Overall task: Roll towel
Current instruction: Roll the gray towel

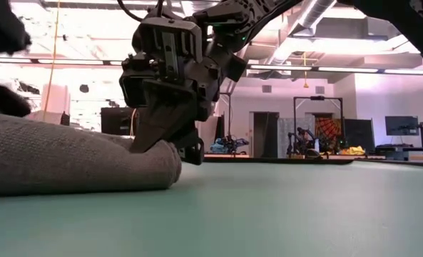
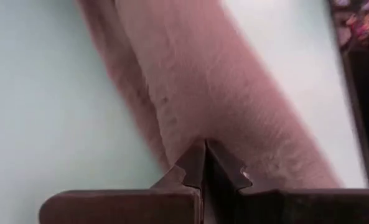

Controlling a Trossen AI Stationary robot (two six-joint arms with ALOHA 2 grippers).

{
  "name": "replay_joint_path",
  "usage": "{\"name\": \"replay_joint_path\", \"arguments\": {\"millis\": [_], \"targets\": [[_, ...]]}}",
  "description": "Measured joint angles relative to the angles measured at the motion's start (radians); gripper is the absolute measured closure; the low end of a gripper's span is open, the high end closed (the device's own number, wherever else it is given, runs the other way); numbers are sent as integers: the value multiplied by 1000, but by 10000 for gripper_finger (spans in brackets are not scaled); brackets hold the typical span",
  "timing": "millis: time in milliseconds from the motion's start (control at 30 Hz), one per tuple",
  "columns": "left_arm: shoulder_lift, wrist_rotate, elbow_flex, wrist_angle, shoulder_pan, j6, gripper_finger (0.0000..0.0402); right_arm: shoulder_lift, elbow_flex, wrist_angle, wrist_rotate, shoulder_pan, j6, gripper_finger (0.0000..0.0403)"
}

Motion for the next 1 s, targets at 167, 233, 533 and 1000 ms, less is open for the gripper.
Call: {"name": "replay_joint_path", "arguments": {"millis": [167,233,533,1000], "targets": [[92,37,0,14,-22,-57,401,0,29,-6,-8,-13,4,273],[111,44,0,22,-32,-65,401,0,53,-41,-48,-29,-14,245],[94,62,0,23,-59,-68,401,-12,212,-345,64,-43,-79,183],[94,89,-1,26,-75,-54,401,-27,201,75,464,278,11,196]]}}
